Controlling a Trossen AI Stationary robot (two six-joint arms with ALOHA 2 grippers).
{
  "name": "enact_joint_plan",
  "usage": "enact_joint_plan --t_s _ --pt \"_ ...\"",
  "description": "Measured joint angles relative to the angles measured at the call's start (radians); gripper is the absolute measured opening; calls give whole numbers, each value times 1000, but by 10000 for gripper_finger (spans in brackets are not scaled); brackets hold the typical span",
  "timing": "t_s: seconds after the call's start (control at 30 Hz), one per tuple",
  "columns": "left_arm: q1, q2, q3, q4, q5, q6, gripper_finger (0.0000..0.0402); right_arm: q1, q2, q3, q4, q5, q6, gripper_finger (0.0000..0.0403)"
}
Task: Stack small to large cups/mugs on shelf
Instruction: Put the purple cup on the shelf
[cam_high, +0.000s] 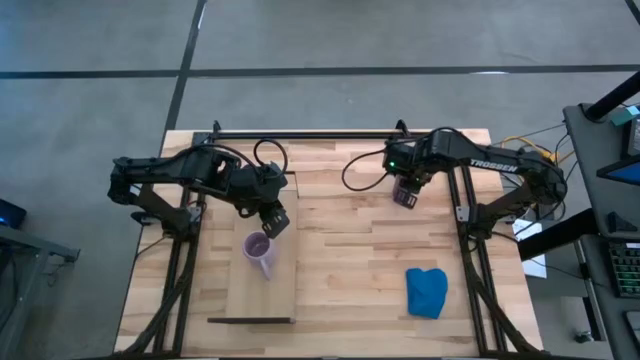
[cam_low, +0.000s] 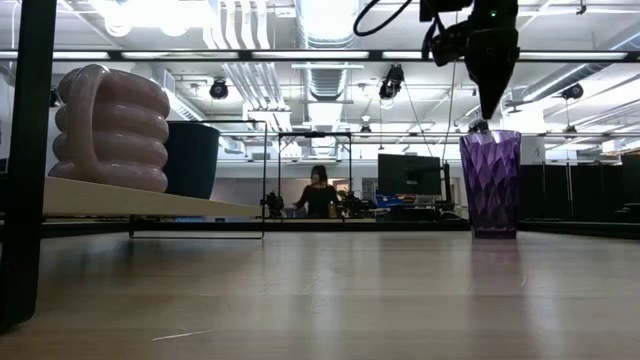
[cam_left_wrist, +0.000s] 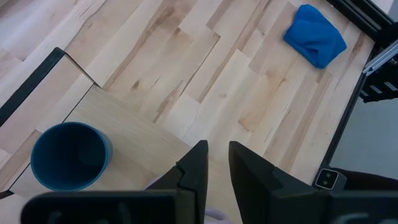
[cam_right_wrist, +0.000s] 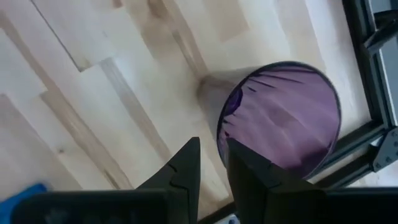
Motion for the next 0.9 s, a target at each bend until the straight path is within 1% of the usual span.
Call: enact_joint_plan --t_s 0.47,0.8,0.9 --pt "0 0 0 4 0 -2 50 -28 14 -63 37 16 -34 68" --pt "0 0 0 26 0 -3 50 -33 14 -145 80 -14 -34 68" --pt "0 0 0 30 0 -3 50 -33 14 -154 81 -14 -31 56"
